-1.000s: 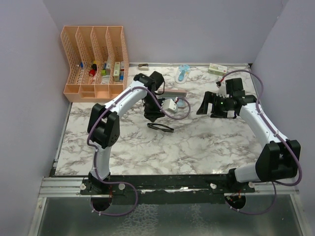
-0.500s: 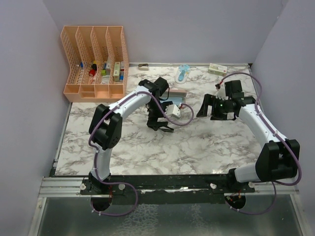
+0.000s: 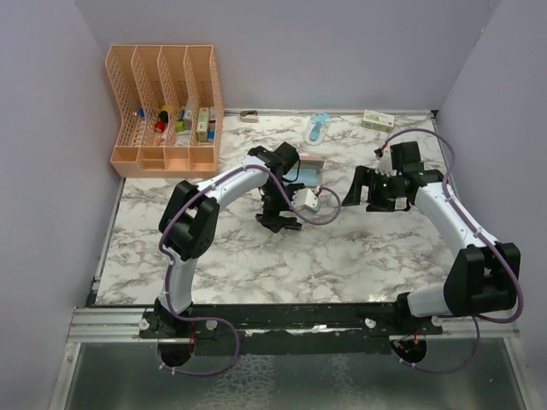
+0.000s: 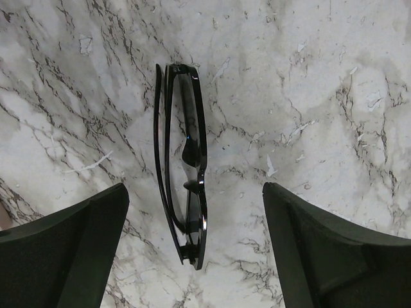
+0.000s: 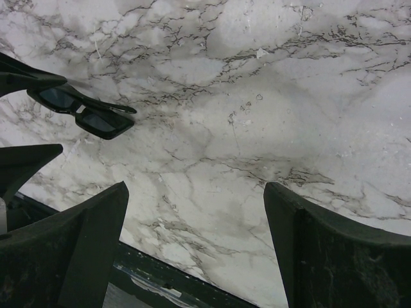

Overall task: Organize the sunglasses
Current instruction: Pick up the sunglasses from the center of the board.

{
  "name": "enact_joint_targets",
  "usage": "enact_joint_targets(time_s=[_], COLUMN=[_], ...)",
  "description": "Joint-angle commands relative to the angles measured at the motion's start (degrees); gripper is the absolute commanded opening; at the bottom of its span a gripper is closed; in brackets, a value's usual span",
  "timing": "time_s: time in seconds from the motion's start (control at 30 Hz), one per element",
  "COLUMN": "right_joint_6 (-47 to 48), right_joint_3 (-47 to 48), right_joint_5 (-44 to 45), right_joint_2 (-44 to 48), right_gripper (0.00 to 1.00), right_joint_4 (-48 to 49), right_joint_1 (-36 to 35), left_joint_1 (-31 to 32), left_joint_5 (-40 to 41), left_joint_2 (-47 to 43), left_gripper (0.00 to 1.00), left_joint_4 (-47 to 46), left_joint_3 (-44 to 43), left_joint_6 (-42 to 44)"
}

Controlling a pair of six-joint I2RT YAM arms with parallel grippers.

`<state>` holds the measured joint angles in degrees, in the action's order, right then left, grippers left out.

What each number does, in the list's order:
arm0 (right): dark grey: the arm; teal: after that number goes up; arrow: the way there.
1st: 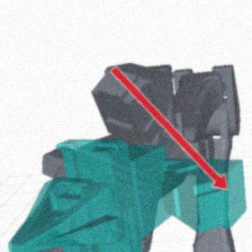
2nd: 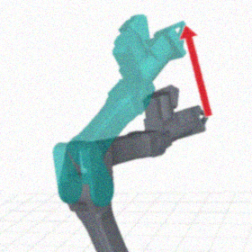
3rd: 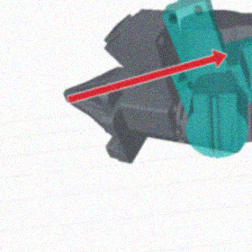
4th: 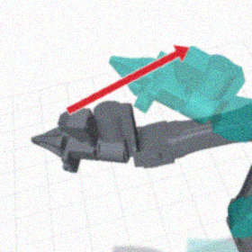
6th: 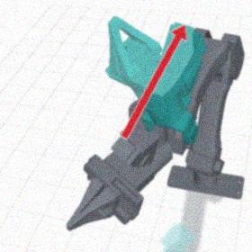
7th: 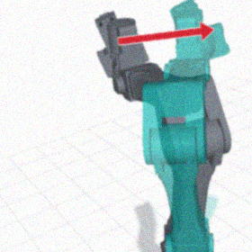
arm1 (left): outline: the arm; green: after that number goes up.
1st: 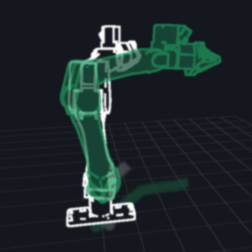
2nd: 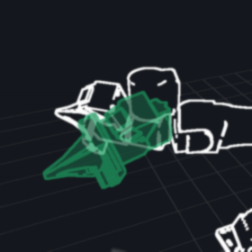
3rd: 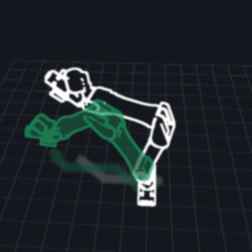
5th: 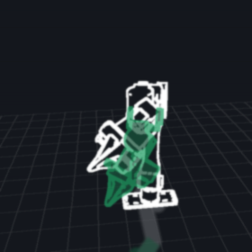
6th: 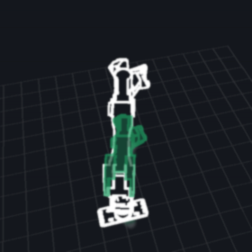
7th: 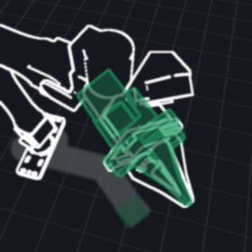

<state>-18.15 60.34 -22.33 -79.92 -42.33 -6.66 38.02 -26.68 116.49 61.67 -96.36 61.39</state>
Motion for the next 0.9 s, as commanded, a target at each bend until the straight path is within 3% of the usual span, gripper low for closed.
enact_joint_targets(time_s=[0.0,0.6,0.7,0.87], right_joint_6=[0.42,0.47,0.48,0.48], right_joint_3=[-0.52,-1.34,-1.33,-1.27], right_joint_5=[1.23,1.43,1.48,1.41], right_joint_2=[1.86,2.32,2.23,1.92], right_gripper=[0.87,0.87,0.87,0.87], right_joint_4=[1.32,1.37,1.38,1.50], right_joint_1=[0.42,0.77,0.85,0.85], left_joint_1=[0.30,0.32,0.30,0.30], left_joint_5=[-2.09,-0.67,-0.78,-0.56], left_joint_2=[1.22,5.29,5.33,5.54], left_gripper=[0.88,0.82,0.77,0.61], left_joint_4=[-1.17,-1.65,-1.38,-1.84], left_joint_3=[1.18,0.32,0.16,0.46], left_joint_6=[-0.16,0.04,0.33,0.37])
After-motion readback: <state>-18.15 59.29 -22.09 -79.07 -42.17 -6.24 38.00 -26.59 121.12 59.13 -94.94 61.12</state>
